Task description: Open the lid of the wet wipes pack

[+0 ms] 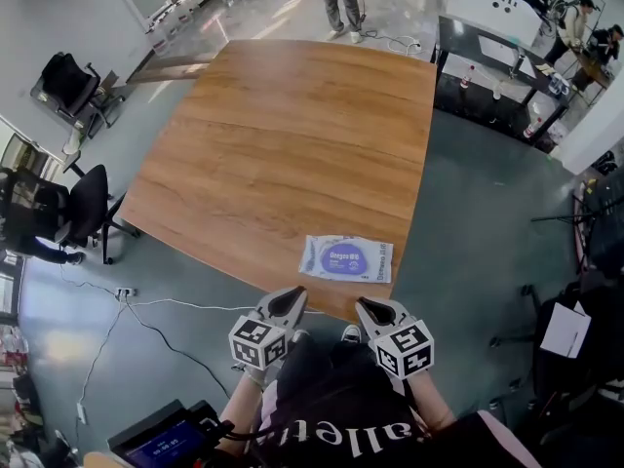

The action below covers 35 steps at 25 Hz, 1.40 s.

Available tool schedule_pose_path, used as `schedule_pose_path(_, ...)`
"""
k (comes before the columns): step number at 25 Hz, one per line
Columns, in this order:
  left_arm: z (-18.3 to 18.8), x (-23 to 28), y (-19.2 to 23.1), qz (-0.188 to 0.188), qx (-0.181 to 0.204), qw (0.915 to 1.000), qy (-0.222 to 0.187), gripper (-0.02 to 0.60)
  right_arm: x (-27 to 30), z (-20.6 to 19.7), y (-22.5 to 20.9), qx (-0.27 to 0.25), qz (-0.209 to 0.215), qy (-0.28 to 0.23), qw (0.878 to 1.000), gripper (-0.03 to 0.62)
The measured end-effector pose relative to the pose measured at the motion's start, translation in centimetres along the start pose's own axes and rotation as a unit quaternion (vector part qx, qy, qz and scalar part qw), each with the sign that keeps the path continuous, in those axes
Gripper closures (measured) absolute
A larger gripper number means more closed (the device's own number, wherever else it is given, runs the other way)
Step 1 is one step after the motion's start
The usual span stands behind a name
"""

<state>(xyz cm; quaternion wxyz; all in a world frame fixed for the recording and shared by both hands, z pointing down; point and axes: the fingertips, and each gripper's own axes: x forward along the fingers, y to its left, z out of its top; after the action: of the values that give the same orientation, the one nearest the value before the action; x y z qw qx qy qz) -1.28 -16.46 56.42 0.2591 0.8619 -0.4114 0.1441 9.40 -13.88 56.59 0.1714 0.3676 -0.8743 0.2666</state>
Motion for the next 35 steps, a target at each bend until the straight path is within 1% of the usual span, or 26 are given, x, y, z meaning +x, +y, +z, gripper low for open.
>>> schedule_pose_path(4,-0.1,1.5,1.3,0.003,0.005,0.9998,0.020,0.571,-0.3,-0.7,-0.6,0.015,-0.009,0.002,1.000,0.569)
schedule_pose_path(7,-0.1,3.0,2.4,0.007,0.004,0.9995,0.031,0.542,-0.5,-1.2,-1.4,0.031,-0.023,0.002,0.999,0.569)
schedule_pose_path(10,-0.4,4.6,2.7,-0.008,0.010,0.9986,0.050,0.528,-0.5,-1.4,-2.1,0.044,-0.039,0.001,0.998,0.569)
schedule_pose_path(13,-1.3,5.9,2.9,-0.029,0.035,0.9954,0.084,0.507,-0.1,-1.2,-2.7,0.050,-0.056,0.000,0.997,0.569)
schedule_pose_path(15,-2.0,6.5,3.0,-0.040,0.066,0.9911,0.108,0.478,0.3,-0.9,-2.9,0.056,-0.065,-0.002,0.996,0.569)
schedule_pose_path(17,-2.4,7.2,3.1,-0.056,0.102,0.9846,0.131,0.458,0.9,-0.6,-3.0,0.060,-0.071,-0.002,0.996,0.569)
schedule_pose_path(20,-3.3,8.3,3.0,-0.081,0.151,0.9722,0.160,0.427,1.4,-0.5,-3.0,0.061,-0.081,0.003,0.995,0.569)
schedule_pose_path(21,-3.6,8.6,3.0,-0.087,0.170,0.9673,0.167,0.413,1.4,-0.5,-2.9,0.063,-0.085,0.003,0.994,0.569)
schedule_pose_path(22,-3.9,9.0,3.0,-0.094,0.189,0.9614,0.176,0.385,1.5,-0.4,-2.9,0.067,-0.089,0.002,0.994,0.569)
schedule_pose_path(24,-4.5,9.6,3.3,-0.106,0.229,0.9469,0.199,0.340,1.7,-0.1,-2.8,0.073,-0.098,0.001,0.993,0.569)
schedule_pose_path(25,-4.6,9.9,3.8,-0.111,0.247,0.9401,0.208,0.337,2.1,0.2,-2.7,0.075,-0.102,0.001,0.992,0.569)
schedule_pose_path(26,-4.6,10.1,4.4,-0.116,0.258,0.9352,0.214,0.337,2.5,0.5,-2.6,0.075,-0.106,0.002,0.992,0.569)
schedule_pose_path(27,-4.3,10.2,5.1,-0.120,0.261,0.9331,0.216,0.337,3.1,0.9,-2.4,0.074,-0.111,0.005,0.991,0.569)
schedule_pose_path(28,-4.0,10.3,5.8,-0.125,0.258,0.9336,0.215,0.337,3.7,1.3,-2.3,0.072,-0.115,0.008,0.991,0.569)
schedule_pose_path(31,-3.3,10.1,6.4,-0.142,0.232,0.9400,0.207,0.337,4.5,1.5,-2.3,0.071,-0.126,0.015,0.989,0.569)
schedule_pose_path(33,-3.3,9.9,6.0,-0.150,0.222,0.9408,0.207,0.337,4.4,1.2,-2.5,0.073,-0.130,0.015,0.989,0.569)
schedule_pose_path(35,-3.3,10.0,5.7,-0.151,0.223,0.9401,0.209,0.337,4.4,1.2,-2.7,0.072,-0.131,0.015,0.989,0.569)
